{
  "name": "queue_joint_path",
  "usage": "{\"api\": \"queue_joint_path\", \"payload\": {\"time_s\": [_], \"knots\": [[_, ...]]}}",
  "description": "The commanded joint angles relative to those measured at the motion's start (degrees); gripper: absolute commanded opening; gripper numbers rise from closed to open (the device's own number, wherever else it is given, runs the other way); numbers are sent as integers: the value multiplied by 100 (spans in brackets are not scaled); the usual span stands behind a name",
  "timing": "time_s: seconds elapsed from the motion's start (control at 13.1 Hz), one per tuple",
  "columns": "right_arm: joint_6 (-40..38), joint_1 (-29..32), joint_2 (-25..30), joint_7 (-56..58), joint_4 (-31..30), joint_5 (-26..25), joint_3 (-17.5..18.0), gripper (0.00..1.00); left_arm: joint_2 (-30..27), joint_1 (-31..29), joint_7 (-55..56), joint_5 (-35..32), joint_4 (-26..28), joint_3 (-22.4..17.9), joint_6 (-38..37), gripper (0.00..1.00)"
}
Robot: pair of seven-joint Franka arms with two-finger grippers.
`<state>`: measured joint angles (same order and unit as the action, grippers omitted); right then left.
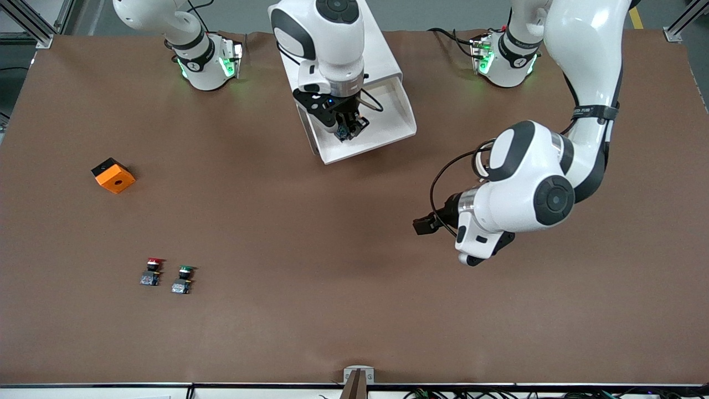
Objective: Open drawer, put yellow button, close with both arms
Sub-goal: 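Carry the yellow button over the open drawer with the right gripper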
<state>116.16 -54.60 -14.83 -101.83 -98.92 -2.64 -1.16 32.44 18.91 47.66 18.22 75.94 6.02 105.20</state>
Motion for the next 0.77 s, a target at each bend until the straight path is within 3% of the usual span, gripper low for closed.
{"api": "queue_joint_path", "payload": {"time_s": [0.0,0.38,0.54,0.69], "knots": [[3,-165,-37,-241,75,-140,-60,0,-458,86,-64,-336,589,-4,474,100],[-23,-323,-116,-162,189,-131,-60,0,-712,358,288,-837,940,-4,932,100],[-41,-332,-160,-162,321,-122,-60,99,-791,420,297,-882,1168,-4,1054,100],[-41,-332,-169,-92,443,-122,-60,100,-949,473,349,-882,1510,-4,1404,100]]}}
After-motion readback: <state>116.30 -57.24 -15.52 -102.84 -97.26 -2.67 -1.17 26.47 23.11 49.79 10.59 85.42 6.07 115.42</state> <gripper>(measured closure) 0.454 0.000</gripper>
